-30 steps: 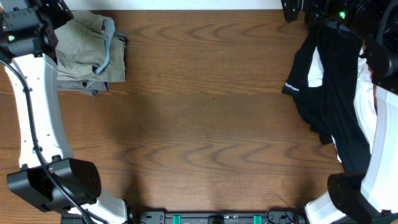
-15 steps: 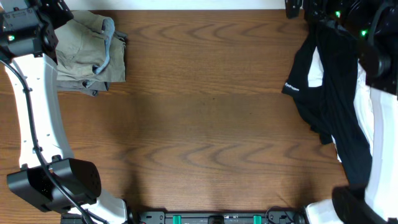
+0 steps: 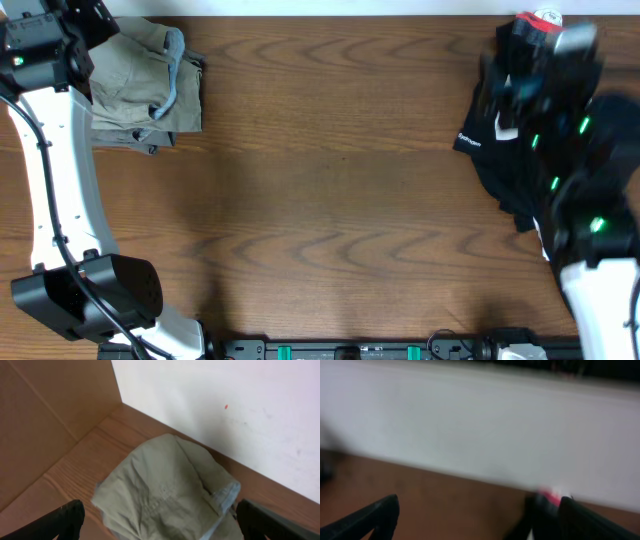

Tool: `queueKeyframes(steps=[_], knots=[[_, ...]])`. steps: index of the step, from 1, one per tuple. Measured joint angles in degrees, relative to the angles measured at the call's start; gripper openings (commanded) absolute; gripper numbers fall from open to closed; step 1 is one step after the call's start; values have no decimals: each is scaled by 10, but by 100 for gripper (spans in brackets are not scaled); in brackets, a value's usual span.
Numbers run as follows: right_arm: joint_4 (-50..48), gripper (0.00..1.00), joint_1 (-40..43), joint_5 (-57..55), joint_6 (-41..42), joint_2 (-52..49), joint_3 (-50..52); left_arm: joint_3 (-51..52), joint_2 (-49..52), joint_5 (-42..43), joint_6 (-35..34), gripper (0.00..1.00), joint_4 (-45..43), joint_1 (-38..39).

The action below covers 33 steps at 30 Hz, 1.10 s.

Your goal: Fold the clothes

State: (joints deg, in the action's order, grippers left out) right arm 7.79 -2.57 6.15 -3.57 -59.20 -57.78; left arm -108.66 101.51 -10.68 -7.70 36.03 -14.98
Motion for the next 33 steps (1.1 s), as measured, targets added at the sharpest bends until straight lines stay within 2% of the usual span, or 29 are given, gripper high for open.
queueKeyframes(steps=[7, 14, 24, 29, 33], knots=[[-91, 99, 6, 0, 0, 193, 283, 0, 0, 0, 0, 98, 15, 0], [-167, 99, 13, 0, 0, 325, 464, 0, 0, 0, 0, 98, 15, 0], [-173, 99, 13, 5, 0, 432, 563, 0, 0, 0, 0, 98, 15, 0], [-127, 99, 13, 5, 0, 480, 572, 0, 0, 0, 0, 98, 15, 0], [-48, 99, 13, 5, 0, 526, 574, 0, 0, 0, 0, 98, 15, 0]])
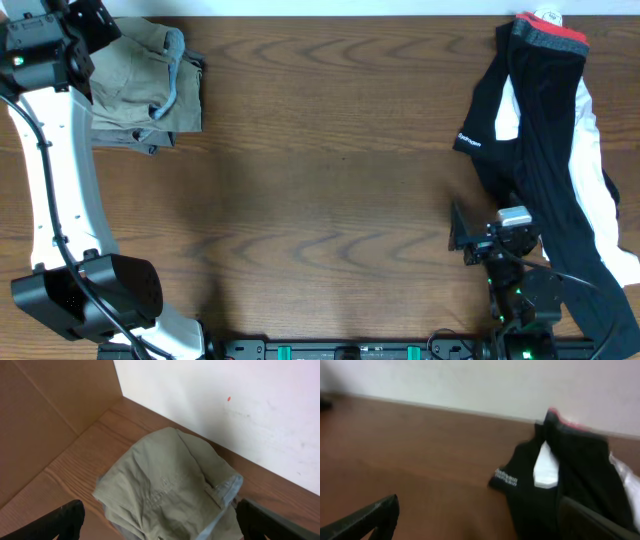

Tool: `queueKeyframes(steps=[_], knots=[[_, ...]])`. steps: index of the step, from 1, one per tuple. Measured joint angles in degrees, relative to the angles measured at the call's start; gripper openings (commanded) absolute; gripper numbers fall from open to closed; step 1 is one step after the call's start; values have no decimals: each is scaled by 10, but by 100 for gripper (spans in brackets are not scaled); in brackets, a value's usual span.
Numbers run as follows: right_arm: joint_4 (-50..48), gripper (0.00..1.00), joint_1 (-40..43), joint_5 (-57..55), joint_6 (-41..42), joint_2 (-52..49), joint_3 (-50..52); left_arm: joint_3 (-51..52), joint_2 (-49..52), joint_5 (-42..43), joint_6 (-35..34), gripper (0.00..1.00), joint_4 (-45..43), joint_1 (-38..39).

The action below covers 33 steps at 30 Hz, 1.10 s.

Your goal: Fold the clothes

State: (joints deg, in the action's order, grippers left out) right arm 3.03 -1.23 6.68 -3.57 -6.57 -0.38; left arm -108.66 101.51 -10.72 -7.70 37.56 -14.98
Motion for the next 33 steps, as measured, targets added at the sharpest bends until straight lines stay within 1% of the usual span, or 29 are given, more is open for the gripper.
queueKeyframes(steps=[6, 33], knots=[[4, 99, 0, -1, 0, 50, 0, 0, 0, 0, 0, 98, 0, 0], [4, 99, 0, -1, 0, 50, 0, 0, 0, 0, 0, 98, 0, 0]])
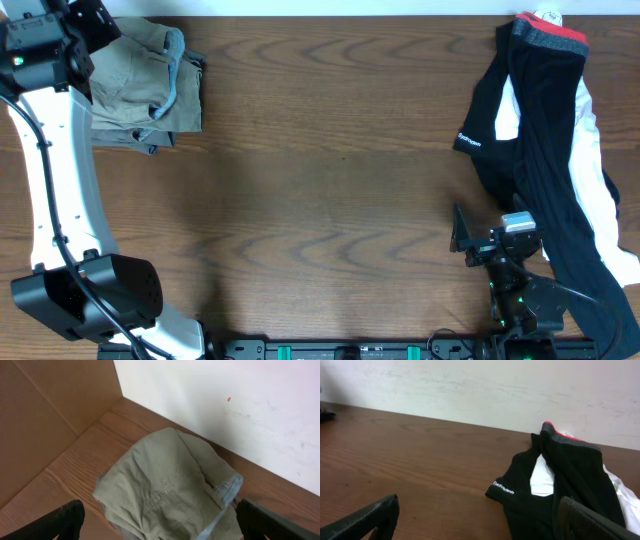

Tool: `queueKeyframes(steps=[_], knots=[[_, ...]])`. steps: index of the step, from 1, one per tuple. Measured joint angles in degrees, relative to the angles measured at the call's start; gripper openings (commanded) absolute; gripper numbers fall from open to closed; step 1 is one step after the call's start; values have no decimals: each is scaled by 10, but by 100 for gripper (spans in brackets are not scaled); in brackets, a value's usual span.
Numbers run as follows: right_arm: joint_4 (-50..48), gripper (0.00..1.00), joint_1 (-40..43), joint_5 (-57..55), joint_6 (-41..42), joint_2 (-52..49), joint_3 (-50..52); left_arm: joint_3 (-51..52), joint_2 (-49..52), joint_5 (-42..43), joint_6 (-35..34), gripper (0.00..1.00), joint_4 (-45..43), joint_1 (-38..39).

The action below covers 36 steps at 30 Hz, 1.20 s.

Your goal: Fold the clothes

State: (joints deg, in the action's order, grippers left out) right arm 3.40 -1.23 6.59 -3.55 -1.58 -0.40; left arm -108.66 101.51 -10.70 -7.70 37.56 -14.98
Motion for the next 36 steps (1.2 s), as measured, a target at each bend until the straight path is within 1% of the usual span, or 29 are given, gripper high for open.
queueKeyframes(steps=[3, 8, 11, 15, 19, 22, 31, 36], knots=[[0, 99, 0, 0, 0, 0, 0, 0, 0, 0, 0, 98, 6, 0], [0, 99, 0, 0, 0, 0, 0, 3, -25, 6, 0, 98, 85, 0], [0, 99, 0, 0, 0, 0, 0, 15, -74, 35, 0, 98, 99, 1], [0, 99, 0, 0, 0, 0, 0, 82, -180, 68, 0, 98, 59, 19], [0, 99, 0, 0, 0, 0, 0, 217, -303, 87, 0, 98, -37, 68], [0, 99, 0, 0, 0, 0, 0, 349, -388, 95, 0, 98, -113, 98], [0, 99, 0, 0, 0, 0, 0, 730, -604, 117, 0, 98, -281, 113], [0, 99, 0, 0, 0, 0, 0, 891, -715, 137, 0, 98, -350, 113]])
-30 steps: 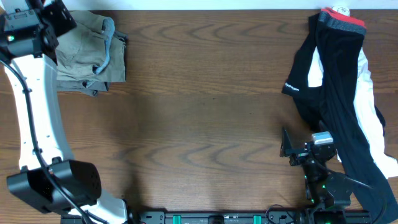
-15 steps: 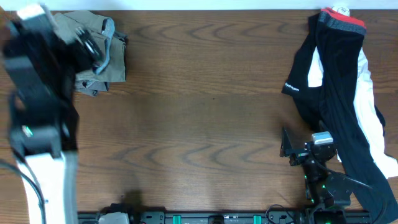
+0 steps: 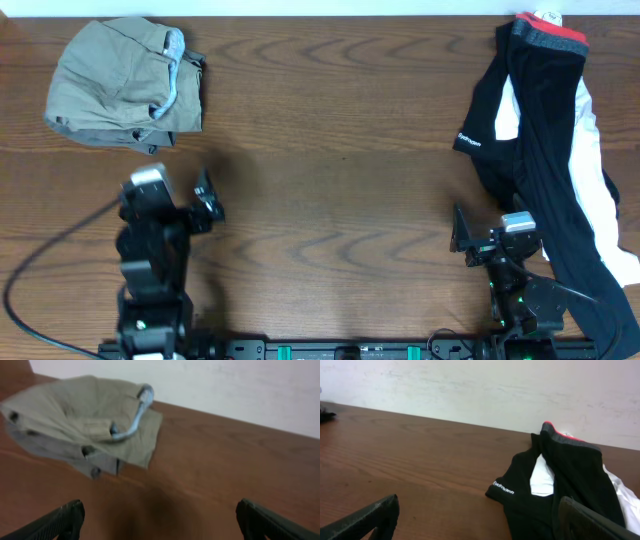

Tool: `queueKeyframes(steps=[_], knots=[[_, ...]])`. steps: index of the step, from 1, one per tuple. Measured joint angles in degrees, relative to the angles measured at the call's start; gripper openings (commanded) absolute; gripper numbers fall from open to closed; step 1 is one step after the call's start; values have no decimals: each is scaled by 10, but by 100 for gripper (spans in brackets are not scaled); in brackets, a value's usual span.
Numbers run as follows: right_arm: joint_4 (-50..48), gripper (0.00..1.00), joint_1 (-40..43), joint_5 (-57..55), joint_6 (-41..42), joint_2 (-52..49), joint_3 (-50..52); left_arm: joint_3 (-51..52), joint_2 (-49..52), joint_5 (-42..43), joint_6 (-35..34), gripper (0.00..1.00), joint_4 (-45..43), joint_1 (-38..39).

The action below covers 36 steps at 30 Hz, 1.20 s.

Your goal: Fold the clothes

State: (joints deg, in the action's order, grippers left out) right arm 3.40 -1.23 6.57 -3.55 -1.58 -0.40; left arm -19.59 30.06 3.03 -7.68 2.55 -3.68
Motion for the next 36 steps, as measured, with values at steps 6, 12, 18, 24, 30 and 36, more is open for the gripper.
queueKeyframes(steps=[6, 12, 18, 24, 30, 36], knots=[[0, 99, 0, 0, 0, 0, 0, 115, -132, 15, 0, 98, -10, 0], [0, 99, 0, 0, 0, 0, 0, 155, -222, 16, 0, 98, 27, 0], [0, 99, 0, 0, 0, 0, 0, 160, -273, 16, 15, 98, 50, 0], [0, 99, 0, 0, 0, 0, 0, 159, -294, 15, 23, 98, 52, 0], [0, 99, 0, 0, 0, 0, 0, 159, -294, 15, 28, 98, 52, 0], [0, 99, 0, 0, 0, 0, 0, 159, -294, 15, 30, 98, 52, 0]])
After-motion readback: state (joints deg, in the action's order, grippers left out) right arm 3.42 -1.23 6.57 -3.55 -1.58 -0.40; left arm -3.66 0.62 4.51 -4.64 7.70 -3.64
